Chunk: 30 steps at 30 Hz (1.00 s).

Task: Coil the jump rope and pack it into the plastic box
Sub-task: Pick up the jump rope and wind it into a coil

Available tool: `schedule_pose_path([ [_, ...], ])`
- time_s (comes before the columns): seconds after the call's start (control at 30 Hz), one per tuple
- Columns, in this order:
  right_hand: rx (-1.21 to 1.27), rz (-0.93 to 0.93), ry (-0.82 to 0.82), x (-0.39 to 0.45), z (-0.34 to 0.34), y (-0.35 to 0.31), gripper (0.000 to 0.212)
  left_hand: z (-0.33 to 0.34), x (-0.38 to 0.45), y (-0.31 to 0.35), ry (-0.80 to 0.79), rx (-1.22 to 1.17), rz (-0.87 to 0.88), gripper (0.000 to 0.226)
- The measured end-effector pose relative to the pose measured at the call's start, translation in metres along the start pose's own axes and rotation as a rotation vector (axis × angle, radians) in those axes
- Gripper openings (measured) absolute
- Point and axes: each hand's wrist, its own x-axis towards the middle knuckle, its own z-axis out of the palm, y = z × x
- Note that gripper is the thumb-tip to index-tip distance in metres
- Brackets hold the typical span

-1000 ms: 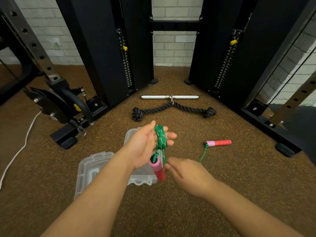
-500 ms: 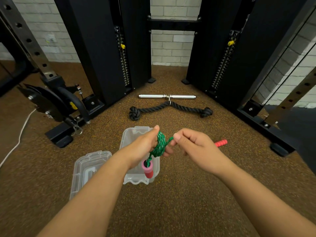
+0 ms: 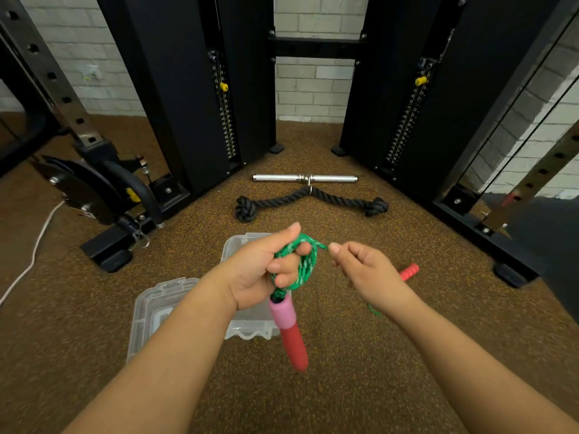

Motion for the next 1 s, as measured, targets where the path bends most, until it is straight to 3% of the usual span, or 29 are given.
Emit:
schedule_pose_path([
  [0.23,0.136,0.094,-0.211,-0.005,-0.002,-0.003,0.037,-0.01,0.005,0.003,0.217,-0.11,0.08,0.041],
  [0.37,0.133,0.137,-0.377,-0.008,-0.013,-0.007,0.025,-0.013,0.005,0.005,0.286,-0.166,0.118,0.04],
  [0.47,0.019,0.133,-0.312,-0.009,-0.012,-0.008,0.014,-0.011,0.006,0.004,0.314,-0.178,0.114,0.04],
  [0.57,-0.166,0.084,-0.114,-0.006,-0.009,-0.006,0.002,-0.008,0.007,0.003,0.32,-0.189,0.117,0.037],
  [0.77,-0.267,-0.009,0.091,-0.007,-0.006,0.001,0.021,-0.008,0.007,0.003,0.36,-0.223,0.122,0.038],
  [0.87,-0.224,-0.03,0.085,-0.01,-0.005,0.001,0.022,-0.013,0.009,0.004,0.404,-0.347,0.138,0.035],
  [1.0,-0.671,-0.276,-0.066,-0.018,0.0,0.003,0.018,-0.015,0.008,0.006,0.378,-0.536,0.147,0.033],
])
